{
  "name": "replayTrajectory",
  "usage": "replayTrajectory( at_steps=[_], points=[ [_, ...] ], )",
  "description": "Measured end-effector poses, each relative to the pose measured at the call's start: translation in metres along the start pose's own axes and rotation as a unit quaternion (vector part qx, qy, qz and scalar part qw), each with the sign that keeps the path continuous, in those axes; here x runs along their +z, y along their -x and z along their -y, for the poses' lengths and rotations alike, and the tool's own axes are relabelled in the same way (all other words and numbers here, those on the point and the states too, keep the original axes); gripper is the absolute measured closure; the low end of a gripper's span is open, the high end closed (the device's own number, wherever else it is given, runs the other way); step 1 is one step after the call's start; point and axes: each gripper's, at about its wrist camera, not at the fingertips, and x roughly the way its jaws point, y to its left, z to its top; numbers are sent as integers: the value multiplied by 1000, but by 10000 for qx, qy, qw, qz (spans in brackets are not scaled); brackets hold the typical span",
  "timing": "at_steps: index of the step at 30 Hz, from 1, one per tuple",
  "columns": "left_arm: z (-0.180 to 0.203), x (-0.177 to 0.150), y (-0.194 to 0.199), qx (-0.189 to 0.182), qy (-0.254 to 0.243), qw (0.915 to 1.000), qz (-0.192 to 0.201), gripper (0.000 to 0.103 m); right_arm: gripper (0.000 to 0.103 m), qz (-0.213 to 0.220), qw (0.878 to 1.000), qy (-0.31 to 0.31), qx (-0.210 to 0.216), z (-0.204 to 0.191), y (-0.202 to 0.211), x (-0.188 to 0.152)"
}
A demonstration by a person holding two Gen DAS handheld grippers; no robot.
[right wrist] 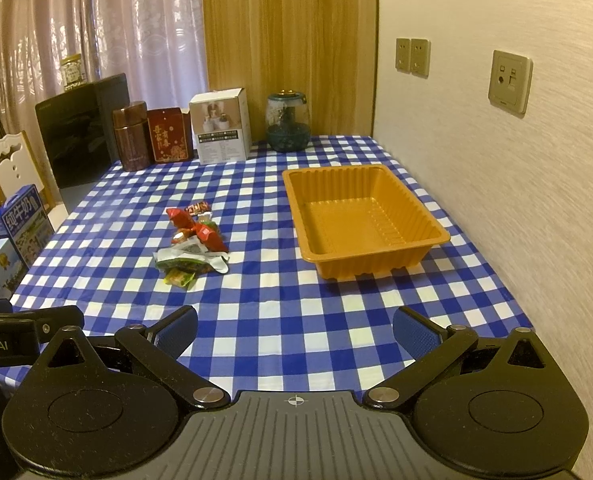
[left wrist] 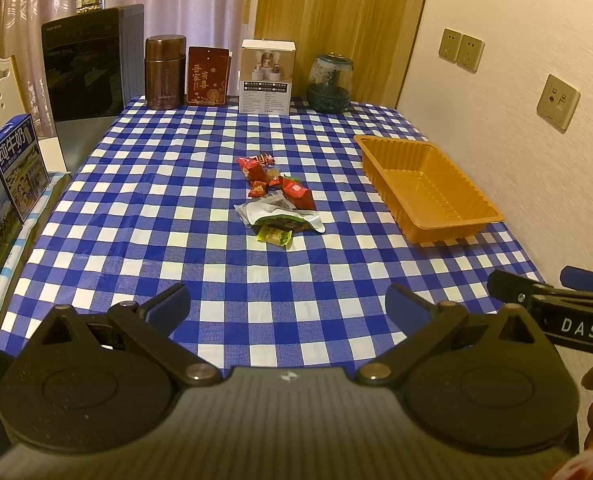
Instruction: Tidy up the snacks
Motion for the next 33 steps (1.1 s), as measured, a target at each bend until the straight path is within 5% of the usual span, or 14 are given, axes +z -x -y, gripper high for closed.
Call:
replayTrajectory(
  at_steps=[21,33],
  points=[
    [0,-5,-3,-119,114,9998,-60,0,0,-27,10000,-10,47,-1,-4,-3],
    [-32,6,-41,-136,14,9995,-273,0,0,-136,9990,13,431,-4,-42,-7]
  ],
)
